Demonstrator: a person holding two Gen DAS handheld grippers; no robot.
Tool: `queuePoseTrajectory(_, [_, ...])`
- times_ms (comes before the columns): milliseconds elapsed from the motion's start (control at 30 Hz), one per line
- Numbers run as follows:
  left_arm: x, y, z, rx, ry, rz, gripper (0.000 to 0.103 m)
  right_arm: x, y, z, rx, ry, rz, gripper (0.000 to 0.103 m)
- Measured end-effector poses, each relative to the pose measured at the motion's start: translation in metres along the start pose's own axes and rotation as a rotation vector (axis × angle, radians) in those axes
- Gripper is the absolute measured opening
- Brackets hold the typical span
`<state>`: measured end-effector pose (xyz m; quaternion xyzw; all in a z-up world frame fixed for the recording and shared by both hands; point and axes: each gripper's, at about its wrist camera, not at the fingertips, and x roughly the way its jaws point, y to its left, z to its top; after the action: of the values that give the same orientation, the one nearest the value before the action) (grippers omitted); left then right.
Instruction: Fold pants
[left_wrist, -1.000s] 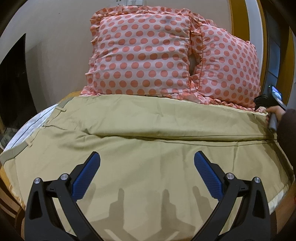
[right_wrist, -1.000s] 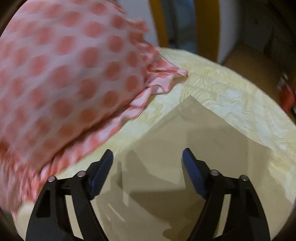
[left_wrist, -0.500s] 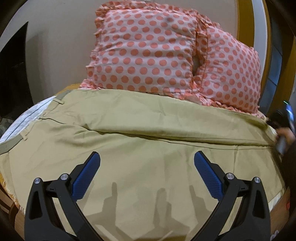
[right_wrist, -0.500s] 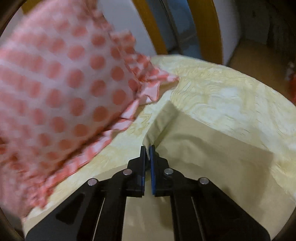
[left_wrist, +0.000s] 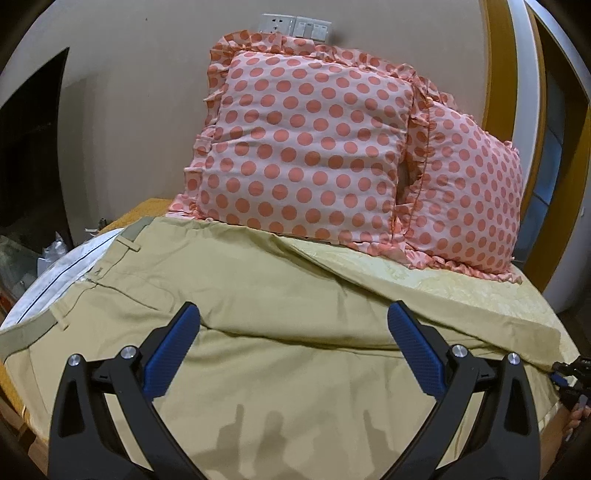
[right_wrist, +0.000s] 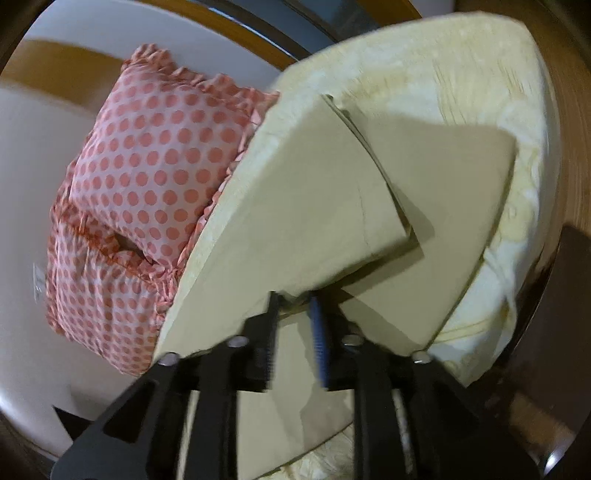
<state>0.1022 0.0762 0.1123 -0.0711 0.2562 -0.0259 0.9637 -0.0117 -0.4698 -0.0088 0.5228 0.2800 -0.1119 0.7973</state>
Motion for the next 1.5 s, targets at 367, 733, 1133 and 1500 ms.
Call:
queuePoseTrajectory(367, [0.087, 0.029, 0.042, -0.193, 0.17, -0.136, 0.101, 0.011, 0.006, 0.028, 0.007, -0.058, 0.039, 0.002])
queuePoseTrajectory(733, [0.195, 0.044, 0.044, -0.378, 0.412, -0.001, 0.077, -0.031, -0.031, 0.039, 0.026, -0.169, 0.127, 0.002])
queuePoseTrajectory(1133, [0.113, 0.07, 0.028, -0.421, 0.287, -0.087, 0.001, -0.035, -0.026, 0.04, -0.036, -0.203, 0.125, 0.002])
queuePoseTrajectory(1500, [-0.046, 0.095, -0.108, -0.481, 0.276, -0.009, 0.002, -0.058, -0.06, 0.022, -0.006, -0.207, 0.041, 0.002])
